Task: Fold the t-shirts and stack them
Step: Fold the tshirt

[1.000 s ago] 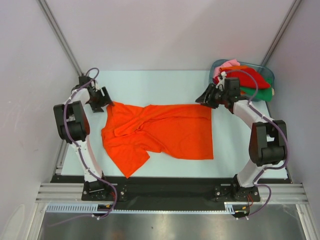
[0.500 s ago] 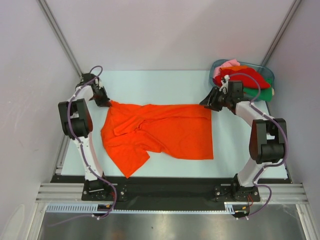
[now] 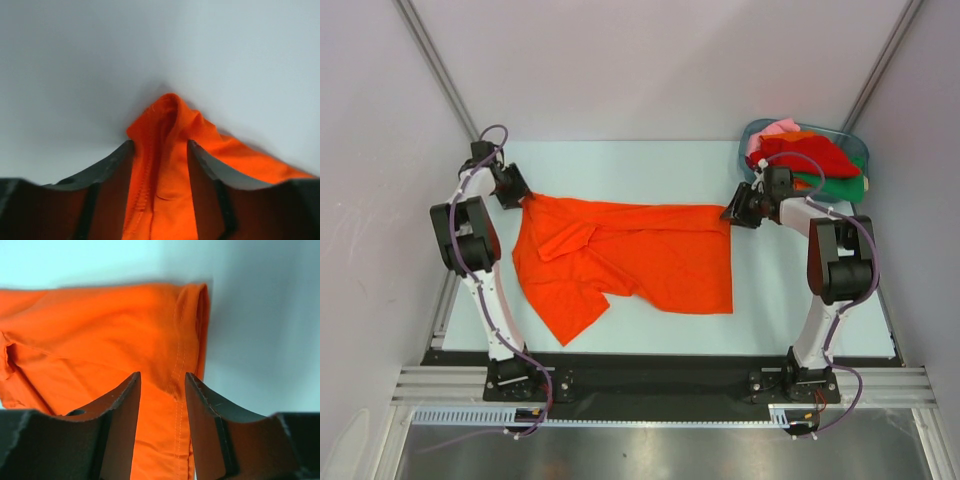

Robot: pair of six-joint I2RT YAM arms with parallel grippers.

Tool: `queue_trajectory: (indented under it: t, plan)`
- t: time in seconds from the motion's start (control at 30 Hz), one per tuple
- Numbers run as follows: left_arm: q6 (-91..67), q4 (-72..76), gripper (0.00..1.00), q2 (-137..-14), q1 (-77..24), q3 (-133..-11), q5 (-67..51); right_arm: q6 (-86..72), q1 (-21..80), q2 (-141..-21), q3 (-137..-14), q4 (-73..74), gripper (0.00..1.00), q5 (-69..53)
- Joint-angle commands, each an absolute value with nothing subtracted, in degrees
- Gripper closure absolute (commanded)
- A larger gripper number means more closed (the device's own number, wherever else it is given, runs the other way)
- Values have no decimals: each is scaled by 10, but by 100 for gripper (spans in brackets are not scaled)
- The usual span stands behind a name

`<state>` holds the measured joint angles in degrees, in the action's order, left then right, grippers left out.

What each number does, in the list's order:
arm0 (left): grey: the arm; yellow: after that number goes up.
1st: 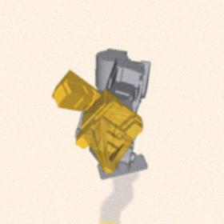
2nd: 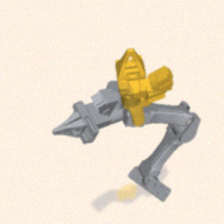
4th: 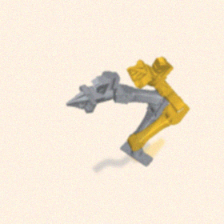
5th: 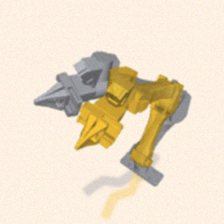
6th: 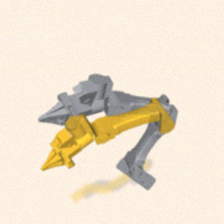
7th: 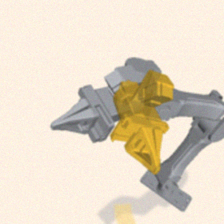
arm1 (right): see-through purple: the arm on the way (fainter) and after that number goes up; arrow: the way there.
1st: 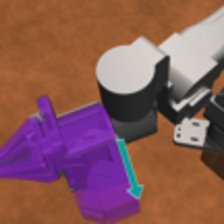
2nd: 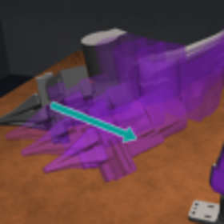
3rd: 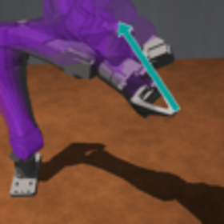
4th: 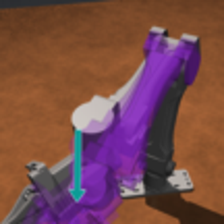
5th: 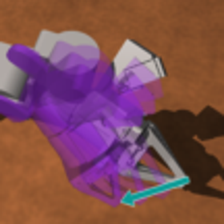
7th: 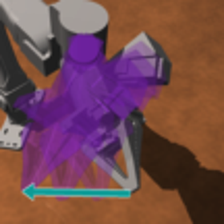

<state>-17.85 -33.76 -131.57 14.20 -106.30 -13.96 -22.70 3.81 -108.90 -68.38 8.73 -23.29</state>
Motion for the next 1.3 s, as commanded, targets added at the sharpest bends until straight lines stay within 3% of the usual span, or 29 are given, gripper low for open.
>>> queue_trajectory:
  t: [0.0,0.2,0.43,0.7,0.87,1.1,1.27]
  plan:
    - [-188,-344,43,-1255,145,-1050,-76,-199,42,-1091,-735,103,53,-189]
    - [-195,-336,27,-1072,137,-909,-24,-193,47,-1078,-713,118,52,-175]
    - [-257,-244,30,-874,84,-646,-149,-185,83,-1071,-697,115,54,-152]
    - [-364,-214,29,-636,76,-408,-152,-172,95,-1080,-682,129,55,-64]
    - [-341,-276,29,-573,80,-431,-128,-158,77,-1121,-700,151,56,-33]
    - [-291,-326,30,-564,87,-489,-142,-174,71,-1092,-671,118,54,-90]
    - [-305,-334,29,-555,108,-472,-172,-179,76,-1146,-716,153,55,-105]
